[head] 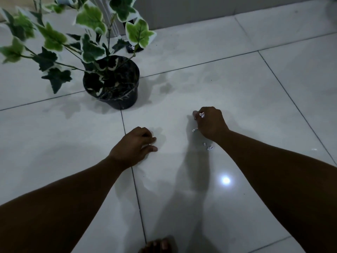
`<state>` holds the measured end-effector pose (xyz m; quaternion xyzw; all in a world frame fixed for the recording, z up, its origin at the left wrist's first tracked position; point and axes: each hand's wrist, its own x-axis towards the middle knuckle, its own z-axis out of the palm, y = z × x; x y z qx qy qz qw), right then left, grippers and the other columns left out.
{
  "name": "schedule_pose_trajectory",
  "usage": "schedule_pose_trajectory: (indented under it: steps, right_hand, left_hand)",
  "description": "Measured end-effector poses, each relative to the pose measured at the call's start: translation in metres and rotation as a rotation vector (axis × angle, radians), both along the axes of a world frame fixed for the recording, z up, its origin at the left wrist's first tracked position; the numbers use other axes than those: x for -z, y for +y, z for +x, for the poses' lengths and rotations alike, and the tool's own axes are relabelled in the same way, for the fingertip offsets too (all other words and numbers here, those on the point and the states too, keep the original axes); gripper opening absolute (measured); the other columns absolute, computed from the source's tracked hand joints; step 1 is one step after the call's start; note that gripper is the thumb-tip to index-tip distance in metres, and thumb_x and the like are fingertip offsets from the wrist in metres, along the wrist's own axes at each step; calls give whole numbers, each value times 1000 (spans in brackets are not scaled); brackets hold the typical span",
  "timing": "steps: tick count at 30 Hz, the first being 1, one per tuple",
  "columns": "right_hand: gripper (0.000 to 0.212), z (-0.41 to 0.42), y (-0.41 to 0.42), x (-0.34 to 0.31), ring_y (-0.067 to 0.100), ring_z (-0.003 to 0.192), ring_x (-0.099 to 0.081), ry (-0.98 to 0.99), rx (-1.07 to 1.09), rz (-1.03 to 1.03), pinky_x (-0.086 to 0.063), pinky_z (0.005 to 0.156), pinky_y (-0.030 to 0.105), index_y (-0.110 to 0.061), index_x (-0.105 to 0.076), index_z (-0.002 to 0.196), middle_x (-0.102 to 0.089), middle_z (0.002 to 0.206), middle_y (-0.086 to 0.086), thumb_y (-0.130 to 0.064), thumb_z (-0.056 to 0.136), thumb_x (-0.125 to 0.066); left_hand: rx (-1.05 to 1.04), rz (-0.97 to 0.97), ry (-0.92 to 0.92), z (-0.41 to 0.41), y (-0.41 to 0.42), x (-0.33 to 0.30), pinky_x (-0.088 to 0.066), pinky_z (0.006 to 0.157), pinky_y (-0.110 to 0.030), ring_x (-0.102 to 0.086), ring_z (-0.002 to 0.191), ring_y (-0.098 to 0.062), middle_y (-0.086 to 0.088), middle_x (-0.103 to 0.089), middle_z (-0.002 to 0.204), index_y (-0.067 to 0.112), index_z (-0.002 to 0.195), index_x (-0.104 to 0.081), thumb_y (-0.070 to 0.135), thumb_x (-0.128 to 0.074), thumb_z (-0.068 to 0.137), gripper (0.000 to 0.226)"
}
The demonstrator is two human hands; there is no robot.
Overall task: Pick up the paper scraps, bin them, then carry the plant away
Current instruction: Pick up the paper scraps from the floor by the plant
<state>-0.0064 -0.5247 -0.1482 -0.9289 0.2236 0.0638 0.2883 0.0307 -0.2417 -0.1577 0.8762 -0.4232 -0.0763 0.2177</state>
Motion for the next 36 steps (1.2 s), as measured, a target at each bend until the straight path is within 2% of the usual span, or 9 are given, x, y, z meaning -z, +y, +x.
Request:
schedule_pose_trajectory:
  steps: [4, 9, 13, 17, 19, 23, 25, 28, 36]
  right_hand:
    - [29, -9, 0, -7, 30, 93, -63, -79, 19, 17, -33, 67, 24, -16, -60, 84, -70, 96, 11, -38, 99, -49]
    - [30, -29, 2, -6, 32, 96, -60, 57, -228, -63, -42, 71, 33, -9, -52, 96, -63, 101, 14, -39, 99, -51]
    - [38, -31, 7, -6, 35, 98, -60, 118, -366, -246, -45, 77, 40, -7, -50, 109, -56, 111, 14, -44, 101, -45]
    - [30, -34, 12, -5, 37, 98, -60, 107, -402, -250, -42, 76, 39, -3, -51, 112, -54, 114, 16, -31, 103, -41]
    - [22, -31, 13, -4, 36, 95, -59, 48, -359, -198, -38, 73, 34, -5, -53, 101, -57, 102, 16, -24, 101, -42]
    - [25, -18, 14, -21, 26, 64, -54, -68, -29, 75, -29, 54, 26, -9, -50, 67, -51, 64, 5, -31, 81, -52]
    - [22, -12, 17, -34, 23, 54, -50, -71, 198, 440, -36, 50, 25, -12, -53, 58, -55, 59, 7, -23, 76, -61]
    - [24, -6, 22, -43, 18, 42, -34, -70, 406, 914, -26, 43, 21, -13, -46, 57, -40, 48, 3, -11, 79, -53]
    - [26, -2, 24, -41, 18, 39, -37, -35, 647, 1209, -26, 46, 24, -11, -45, 64, -40, 49, 7, -16, 89, -46]
  left_hand:
    - [-53, -14, 34, 3, -11, -3, -48, 74, -24, -67, 80, -25, -3, -71, 84, 11, 87, -77, 14, -73, 81, 8]
    - [-215, 7, 185, -7, -26, -12, -42, 72, -31, -53, 81, -17, 3, -59, 83, 14, 113, -53, 3, -62, 90, 27]
    - [-212, 46, 160, -9, -31, -10, -36, 68, -28, -52, 81, -15, 7, -53, 83, 17, 109, -47, -7, -58, 84, 36]
    - [-407, -143, 294, -7, -56, -20, -41, 64, -19, -60, 75, -6, 1, -64, 81, 17, 104, -48, -8, -57, 86, 33]
    - [-493, -293, 376, -7, -75, -28, -43, 63, -14, -62, 72, -4, 0, -66, 78, 17, 104, -50, -1, -61, 90, 25]
    - [-601, -503, 568, -7, -109, -36, -42, 63, -1, -61, 66, 7, 6, -66, 76, 21, 104, -52, 11, -68, 90, 23]
    - [-590, -549, 630, -8, -120, -39, -44, 65, -3, -63, 70, 3, 3, -67, 78, 22, 104, -53, 13, -69, 89, 23]
    - [-569, -602, 696, -12, -134, -41, -51, 73, -17, -69, 77, -12, -4, -72, 83, 23, 101, -55, 11, -68, 88, 22]
    - [-617, -678, 659, -19, -156, -52, -53, 60, -14, -69, 66, -2, 4, -72, 75, 20, 100, -55, 10, -73, 84, 26]
